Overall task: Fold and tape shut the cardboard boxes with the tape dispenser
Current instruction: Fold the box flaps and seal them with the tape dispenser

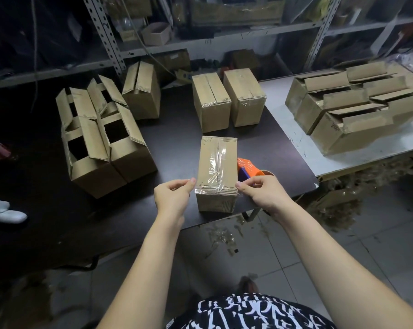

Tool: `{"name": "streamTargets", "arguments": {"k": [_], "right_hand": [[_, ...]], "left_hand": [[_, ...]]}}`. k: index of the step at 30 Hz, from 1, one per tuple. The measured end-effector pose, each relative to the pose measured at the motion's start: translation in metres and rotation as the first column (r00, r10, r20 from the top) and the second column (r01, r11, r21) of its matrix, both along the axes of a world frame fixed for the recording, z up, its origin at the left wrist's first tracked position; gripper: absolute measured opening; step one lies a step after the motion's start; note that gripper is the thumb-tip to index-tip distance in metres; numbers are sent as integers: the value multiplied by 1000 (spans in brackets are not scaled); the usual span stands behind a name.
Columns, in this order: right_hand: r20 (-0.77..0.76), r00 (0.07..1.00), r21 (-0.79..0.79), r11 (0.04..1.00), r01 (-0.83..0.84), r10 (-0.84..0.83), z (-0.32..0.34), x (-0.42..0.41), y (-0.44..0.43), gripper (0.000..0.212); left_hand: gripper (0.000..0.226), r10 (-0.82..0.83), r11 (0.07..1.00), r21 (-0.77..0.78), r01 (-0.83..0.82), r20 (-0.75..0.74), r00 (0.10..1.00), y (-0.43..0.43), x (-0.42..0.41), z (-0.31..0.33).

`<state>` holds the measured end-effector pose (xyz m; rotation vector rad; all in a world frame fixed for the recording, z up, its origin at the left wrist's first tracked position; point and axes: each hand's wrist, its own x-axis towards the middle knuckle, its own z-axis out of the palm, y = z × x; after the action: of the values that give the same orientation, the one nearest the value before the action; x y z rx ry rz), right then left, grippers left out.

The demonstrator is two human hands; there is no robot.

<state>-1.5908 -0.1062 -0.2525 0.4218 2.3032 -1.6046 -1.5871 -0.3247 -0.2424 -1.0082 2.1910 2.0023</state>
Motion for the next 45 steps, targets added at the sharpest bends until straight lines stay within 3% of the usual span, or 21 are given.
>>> {"name": "streamTargets", "arguments": {"k": [9,14,20,24,29,33,36,38,40,42,45], "right_hand": [[55,998,18,999,30,-31,-5,-2,0,30],[69,998,2,1000,13,-13,-6,2,-2,23],[129,989,-146,985,97,-78,-13,8,-2,21],[212,961,-230,947,224,-176,-23,13,0,33],[347,923,-492,806,328,-165,-42,18,-12,30],[351,924,-544,771,331,-150,-53,21,-17,37],[394,907,-539,763,358,-147,-54,25,-22,37],[404,902,-563,736,376,-151,-52,26,-25,34],[349,918,-514,781,355,-188,-51,27,-23,26],[219,931,-408,840,359,-292,-51,29,-18,17],[-14,939,-365,876,315,-343,-46,29,-7,18]], "left_hand": [[12,12,999,-38,-12,-15,1000,-2,-1,-18],[7,54,997,51,-56,29,998,-1,0,-29],[10,103,966,228,-124,103,989,4,1,-39],[12,116,951,275,-143,113,987,8,7,-47],[8,130,944,292,-154,100,986,14,10,-54],[31,110,937,322,-137,100,989,16,13,-57],[36,68,947,308,-86,69,995,14,15,-61],[35,27,967,253,-32,22,999,9,15,-61],[31,-22,993,117,30,-67,998,-2,16,-60],[27,-121,990,-89,107,-169,978,-15,17,-58],[33,-375,896,-341,284,-240,895,-27,14,-53]]}}
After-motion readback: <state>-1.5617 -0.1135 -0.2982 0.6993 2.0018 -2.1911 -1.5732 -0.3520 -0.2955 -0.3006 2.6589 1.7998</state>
